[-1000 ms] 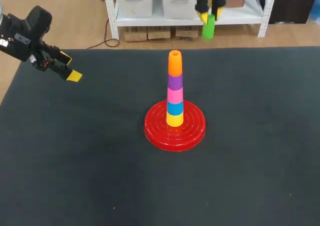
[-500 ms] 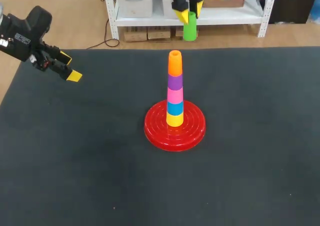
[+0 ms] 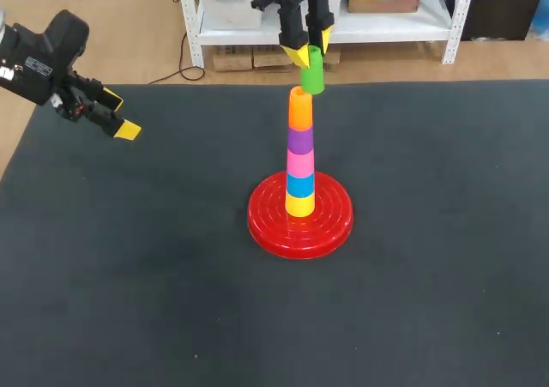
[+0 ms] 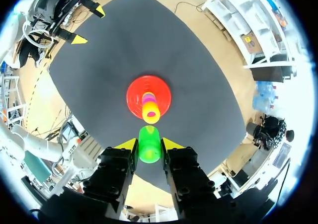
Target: Pick up and stack the cylinders on the red base in this order: pink,purple,orange,green
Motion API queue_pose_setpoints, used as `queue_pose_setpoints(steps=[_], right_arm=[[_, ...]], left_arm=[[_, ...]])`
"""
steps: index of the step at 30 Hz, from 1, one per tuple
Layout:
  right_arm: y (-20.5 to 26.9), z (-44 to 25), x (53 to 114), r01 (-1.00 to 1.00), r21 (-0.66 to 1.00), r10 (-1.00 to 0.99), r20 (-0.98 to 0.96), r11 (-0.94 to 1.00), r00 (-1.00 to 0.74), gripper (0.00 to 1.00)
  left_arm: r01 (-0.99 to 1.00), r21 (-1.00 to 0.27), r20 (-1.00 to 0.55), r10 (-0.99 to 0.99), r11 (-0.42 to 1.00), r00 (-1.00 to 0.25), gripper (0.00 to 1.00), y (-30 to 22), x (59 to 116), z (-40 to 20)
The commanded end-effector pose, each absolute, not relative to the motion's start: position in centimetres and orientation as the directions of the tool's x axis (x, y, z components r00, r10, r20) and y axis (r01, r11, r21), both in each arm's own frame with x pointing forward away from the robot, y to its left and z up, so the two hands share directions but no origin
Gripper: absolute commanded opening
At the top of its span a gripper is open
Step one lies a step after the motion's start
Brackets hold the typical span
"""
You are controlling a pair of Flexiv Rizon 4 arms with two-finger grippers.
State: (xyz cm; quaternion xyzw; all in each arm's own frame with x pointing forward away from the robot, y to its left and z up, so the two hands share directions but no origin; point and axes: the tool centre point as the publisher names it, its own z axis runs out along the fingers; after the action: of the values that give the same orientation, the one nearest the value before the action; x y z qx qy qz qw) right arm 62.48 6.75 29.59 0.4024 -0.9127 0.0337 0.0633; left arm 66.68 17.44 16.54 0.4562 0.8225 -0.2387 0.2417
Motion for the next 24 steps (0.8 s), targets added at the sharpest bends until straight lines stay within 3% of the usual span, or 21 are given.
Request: queue_pose_setpoints(steps=[1,24], right_arm=[[6.8,29.2,61.9,-0.741,-0.017,-0.74,0.021,0.672,-0.672,0.0],[7.8,27.4,63.7,-0.714,-0.016,-0.711,0.077,0.7,-0.699,0.0]], left_arm=[[0.867,-0.171,-0.618,0.634,0.469,-0.465,1.0,17.5,66.6,16.5],[0.867,-0.171,-0.618,0.634,0.469,-0.465,1.0,17.5,66.6,16.5]])
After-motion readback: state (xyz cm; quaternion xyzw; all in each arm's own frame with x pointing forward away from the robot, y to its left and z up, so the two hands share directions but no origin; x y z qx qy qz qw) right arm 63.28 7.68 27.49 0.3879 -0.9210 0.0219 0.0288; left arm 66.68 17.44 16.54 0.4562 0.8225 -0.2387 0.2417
